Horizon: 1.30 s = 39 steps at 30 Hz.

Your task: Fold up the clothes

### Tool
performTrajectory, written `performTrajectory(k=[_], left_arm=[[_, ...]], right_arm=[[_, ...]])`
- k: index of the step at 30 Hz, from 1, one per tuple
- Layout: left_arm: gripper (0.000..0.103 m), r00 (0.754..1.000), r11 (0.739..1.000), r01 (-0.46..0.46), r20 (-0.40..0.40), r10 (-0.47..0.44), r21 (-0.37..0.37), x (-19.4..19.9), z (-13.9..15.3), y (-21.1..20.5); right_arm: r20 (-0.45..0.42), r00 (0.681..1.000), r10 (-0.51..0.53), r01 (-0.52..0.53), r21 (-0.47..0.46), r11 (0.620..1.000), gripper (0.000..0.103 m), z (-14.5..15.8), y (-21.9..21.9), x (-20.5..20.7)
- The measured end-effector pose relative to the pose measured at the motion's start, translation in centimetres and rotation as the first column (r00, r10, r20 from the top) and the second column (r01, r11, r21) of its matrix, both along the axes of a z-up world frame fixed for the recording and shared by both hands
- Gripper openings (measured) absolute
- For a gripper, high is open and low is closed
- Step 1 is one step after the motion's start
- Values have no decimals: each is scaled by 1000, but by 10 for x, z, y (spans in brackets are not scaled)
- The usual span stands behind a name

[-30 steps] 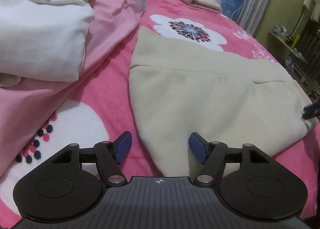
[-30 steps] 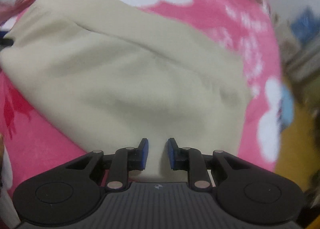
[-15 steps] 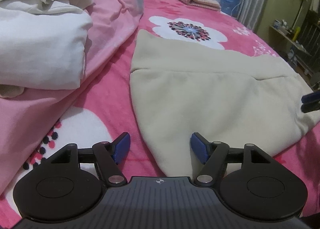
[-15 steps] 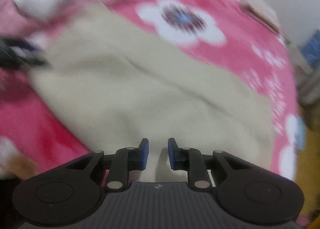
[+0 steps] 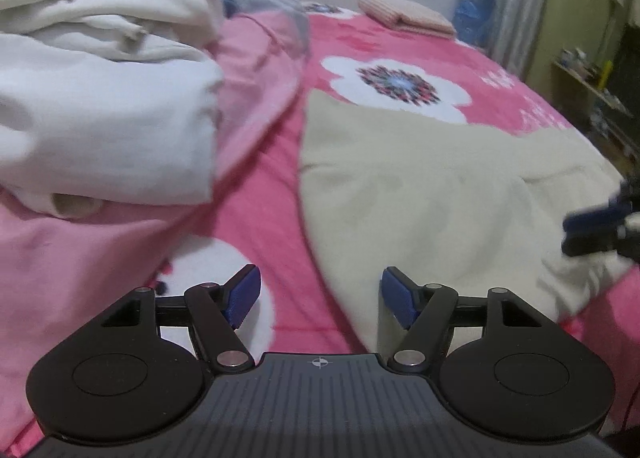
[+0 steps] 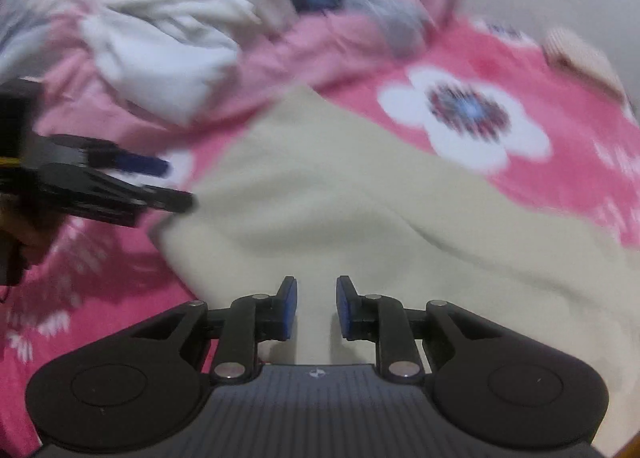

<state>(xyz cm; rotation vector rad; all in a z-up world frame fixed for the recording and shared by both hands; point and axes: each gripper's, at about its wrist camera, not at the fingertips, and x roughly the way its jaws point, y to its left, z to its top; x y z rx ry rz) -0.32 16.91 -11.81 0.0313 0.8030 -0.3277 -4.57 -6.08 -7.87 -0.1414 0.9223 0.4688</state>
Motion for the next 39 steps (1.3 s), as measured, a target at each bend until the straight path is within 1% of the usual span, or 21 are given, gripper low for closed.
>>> performTrajectory(k=[1, 3, 5, 6, 9, 11, 14, 17, 19, 21, 24, 25, 28, 30, 31, 32, 33, 34, 35, 36, 39], left_arm=[[67, 1000, 1000, -17, 3, 17, -6, 2, 2, 2], [67, 999, 999, -43, 14, 43, -11, 3, 7, 6], [67, 998, 998, -55, 33, 56, -8, 2, 14, 11], [67, 997, 998, -59, 47, 59, -7, 1, 17, 13], [67, 994, 996, -92, 64, 92, -6, 0, 22, 20], [66, 992, 993, -116, 59, 116, -11, 1, 22, 23], [66, 989, 992, -128, 65, 129, -22, 0, 24, 22], [66, 990, 993, -115, 73, 117, -26, -2, 27, 19], [66, 992, 996, -83, 89, 86, -40, -3, 30, 12], [66, 993, 997, -34, 108, 41, -65, -5, 33, 2], [66, 988, 991, 92, 131, -79, -99, -6, 32, -27], [66, 984, 988, 131, 134, -119, -87, -6, 28, -41], [66, 963, 970, 239, 142, -231, -38, -7, 17, -82], [66, 947, 961, 277, 164, -276, 16, -8, 7, -104], [66, 938, 955, 295, 175, -298, 43, -9, 1, -114], [66, 929, 947, 312, 185, -320, 71, -9, -4, -125], [66, 929, 943, 317, 166, -330, 96, -7, -13, -133], [66, 938, 945, 308, 132, -322, 114, -2, -23, -138], [67, 947, 951, 290, 114, -302, 110, 2, -31, -138], [68, 952, 959, 272, 119, -281, 83, 3, -33, -137], [68, 960, 965, 255, 104, -260, 57, 7, -31, -135]], right_arm=[[-10, 1000, 14, -14, -2, 1000, 22, -8, 6, 0], [-24, 999, 22, -23, -47, 999, 21, -44, 11, 1], [-33, 999, 5, -7, -54, 998, 21, -35, 14, 0], [-41, 999, -16, 14, -45, 999, 21, -23, 16, 0], [66, 995, 70, -72, 36, 997, 21, 0, 29, -6], [110, 986, 124, -130, 46, 990, 21, -1, 44, -7], [71, 983, 171, -172, -3, 985, 21, -49, 68, -1], [87, 987, 133, -137, 47, 989, 19, -55, 61, -1], [66, 994, 92, -97, 81, 992, 19, -42, 51, 0], [72, 997, 3, -9, 97, 995, 19, -27, 28, -5], [48, 986, -158, 151, 124, 981, 20, -10, -19, -5], [32, 976, -215, 209, 133, 969, 20, -5, -37, -4], [65, 935, -348, 345, 57, 937, 20, 7, -83, -5], [70, 901, -427, 425, 43, 904, 20, 10, -108, -3], [56, 882, -468, 467, 42, 883, 20, 7, -119, 0], [32, 865, -500, 500, 17, 866, 20, -3, -126, 4], [7, 848, -531, 531, -14, 848, 20, -14, -132, 8], [0, 851, -526, 525, -44, 850, 20, -32, -134, 10], [26, 855, -518, 519, -53, 853, 20, -39, -132, 9], [57, 858, -510, 513, -58, 856, 20, -44, -128, 7], [29, 850, -526, 527, -72, 847, 20, -26, -133, 10]])
